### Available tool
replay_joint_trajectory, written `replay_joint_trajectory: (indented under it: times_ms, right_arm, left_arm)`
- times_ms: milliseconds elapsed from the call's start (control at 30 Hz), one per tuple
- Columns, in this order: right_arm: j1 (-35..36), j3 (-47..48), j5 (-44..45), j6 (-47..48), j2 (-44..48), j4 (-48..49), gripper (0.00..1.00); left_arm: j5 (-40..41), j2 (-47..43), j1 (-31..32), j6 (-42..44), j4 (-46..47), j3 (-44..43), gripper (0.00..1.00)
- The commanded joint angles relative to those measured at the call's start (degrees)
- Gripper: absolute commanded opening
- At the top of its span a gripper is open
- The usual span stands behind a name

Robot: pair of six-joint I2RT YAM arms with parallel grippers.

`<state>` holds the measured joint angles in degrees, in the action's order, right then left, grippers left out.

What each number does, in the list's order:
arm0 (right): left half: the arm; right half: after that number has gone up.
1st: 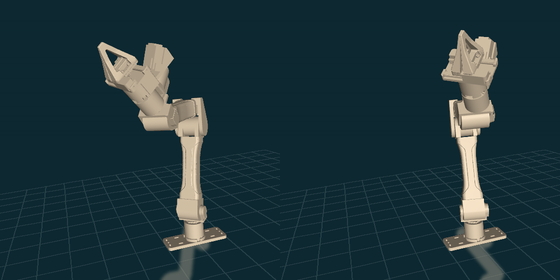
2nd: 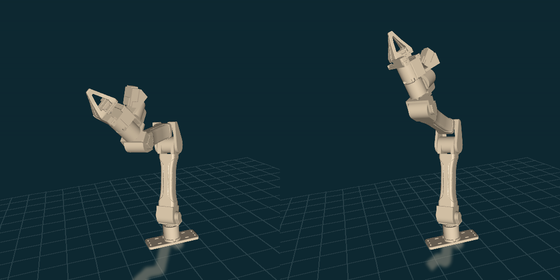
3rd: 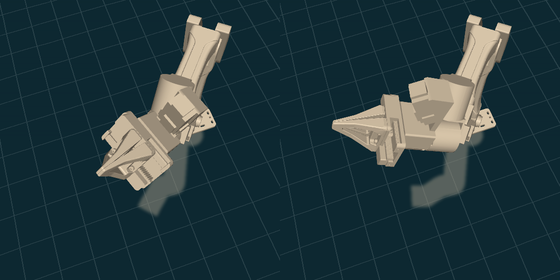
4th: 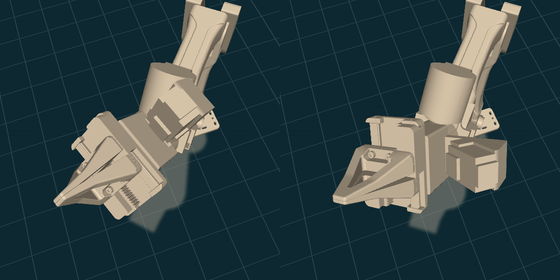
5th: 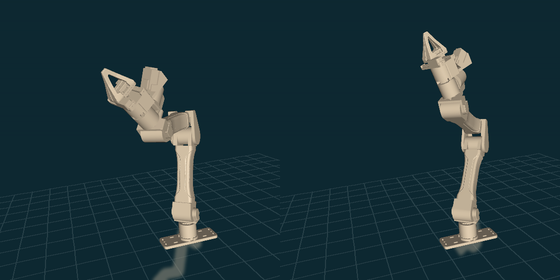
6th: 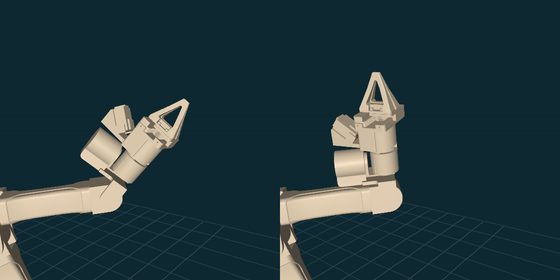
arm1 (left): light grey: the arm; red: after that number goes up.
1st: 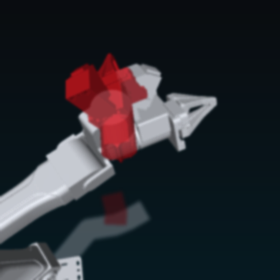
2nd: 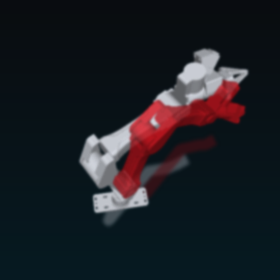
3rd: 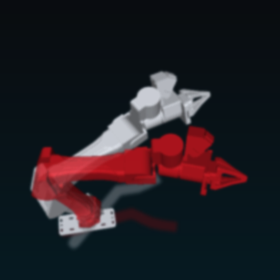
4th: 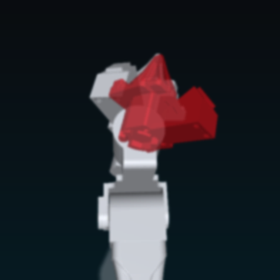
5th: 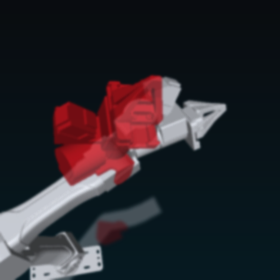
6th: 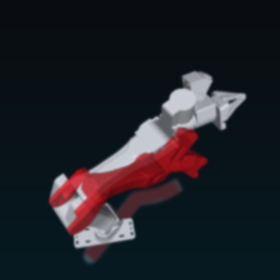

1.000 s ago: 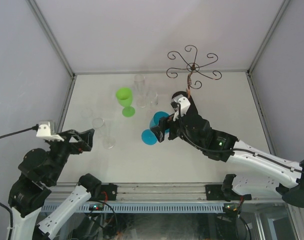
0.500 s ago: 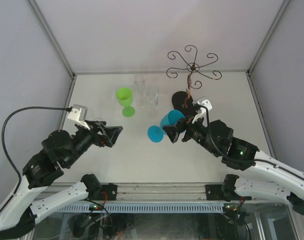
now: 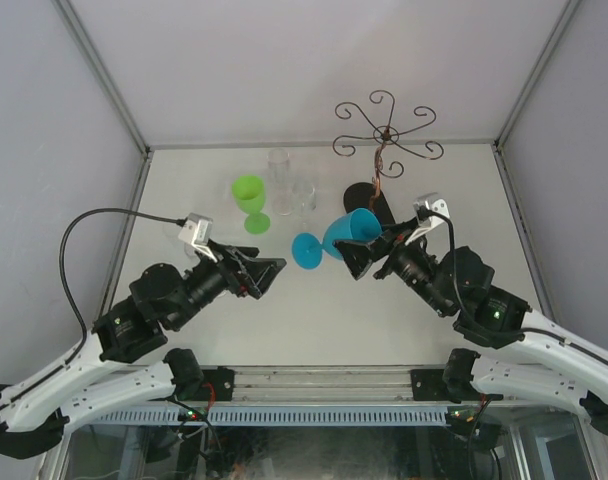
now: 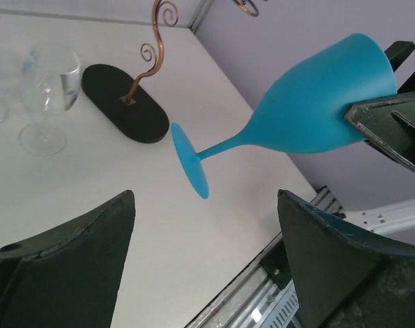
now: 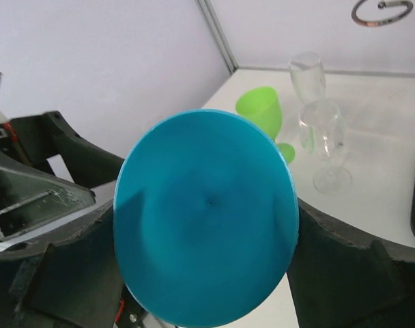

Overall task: Place the wine glass upside down on the wine glass rack
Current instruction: Turn the wine glass upside down at the wine rack.

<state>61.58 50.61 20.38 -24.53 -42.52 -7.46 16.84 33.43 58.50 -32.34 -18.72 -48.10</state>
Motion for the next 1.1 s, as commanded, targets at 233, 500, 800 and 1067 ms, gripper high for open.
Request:
replay_joint_trajectory:
  times_ms: [233, 500, 800, 1067]
  right_arm:
    - [0.3, -1.3, -5.3, 1.1, 1.6, 15.0, 0.77]
    - [0.4, -2.8, -9.3, -0.4, 2.7, 17.1, 0.77]
    - [0.4, -3.7, -12.3, -1.2, 3.0, 19.3, 0.77]
    - [0.4, -3.8, -14.0, -0.3, 2.2, 18.7, 0.78]
  left_arm:
    - [-2.0, 5.1, 0.3, -5.9, 7.8, 1.2, 0.76]
    - [0.5, 6.5, 0.3, -5.8, 8.7, 0.9, 0.63]
    - [0.5, 9.0, 0.3, -4.8, 8.3, -0.9, 0.26]
    - [-0.1, 8.1, 0.3, -1.5, 8.1, -1.2, 0.00]
